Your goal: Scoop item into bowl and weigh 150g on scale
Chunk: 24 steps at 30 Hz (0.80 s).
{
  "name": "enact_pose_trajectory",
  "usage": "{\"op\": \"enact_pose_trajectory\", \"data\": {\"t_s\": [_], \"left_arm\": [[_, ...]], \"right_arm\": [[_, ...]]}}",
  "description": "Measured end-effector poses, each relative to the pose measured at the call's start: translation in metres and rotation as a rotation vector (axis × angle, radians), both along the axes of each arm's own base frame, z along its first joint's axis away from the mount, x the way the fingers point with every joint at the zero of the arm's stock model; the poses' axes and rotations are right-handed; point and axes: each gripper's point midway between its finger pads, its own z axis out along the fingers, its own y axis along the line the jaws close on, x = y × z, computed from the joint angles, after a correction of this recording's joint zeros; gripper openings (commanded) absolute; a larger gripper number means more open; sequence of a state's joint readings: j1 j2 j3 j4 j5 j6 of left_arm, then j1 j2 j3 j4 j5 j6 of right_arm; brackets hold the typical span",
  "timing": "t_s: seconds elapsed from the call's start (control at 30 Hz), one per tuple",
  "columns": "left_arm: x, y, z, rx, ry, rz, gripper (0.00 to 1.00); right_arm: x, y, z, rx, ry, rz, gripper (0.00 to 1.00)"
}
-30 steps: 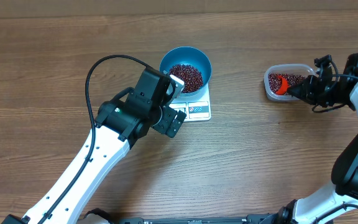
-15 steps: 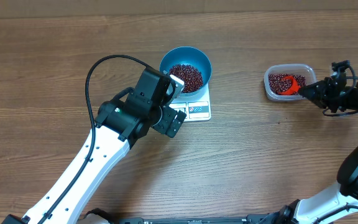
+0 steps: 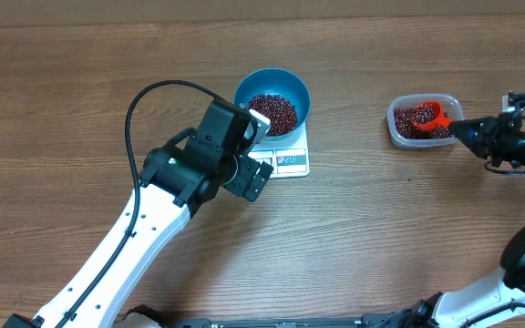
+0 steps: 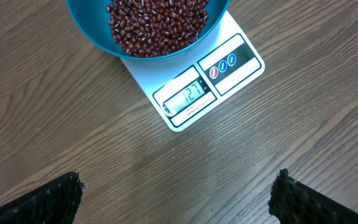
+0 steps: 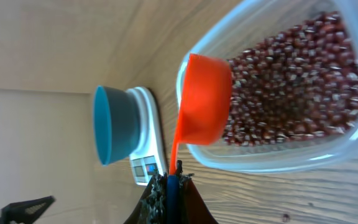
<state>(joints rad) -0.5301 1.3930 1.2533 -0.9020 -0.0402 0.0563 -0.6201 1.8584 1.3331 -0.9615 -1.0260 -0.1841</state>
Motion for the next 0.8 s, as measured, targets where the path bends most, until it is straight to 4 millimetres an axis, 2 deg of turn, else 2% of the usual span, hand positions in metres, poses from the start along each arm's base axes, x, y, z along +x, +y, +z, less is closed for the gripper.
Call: {"op": "enact_pose_trajectory", "data": {"t_s": [0.4,0.53,0.67,0.8], "left_arm": [[0.0,0.0,0.0,0.0,0.0,0.0,1.0],[0.0,0.0,0.0,0.0,0.0,0.0,1.0],[0.0,0.0,0.0,0.0,0.0,0.0,1.0],[0.0,0.0,0.0,0.0,0.0,0.0,1.0]], "right_arm": [[0.005,0.016,0.036,0.184,-0.132,0.032,0.04],[0.007,0.024,0.042,0.217,-0.153,0.055,0.04],[0.011,0.052,0.045,0.233,-0.158,0.127,0.04],[0.015,0.093,0.048,0.238,-0.161,0.236,0.04]]}}
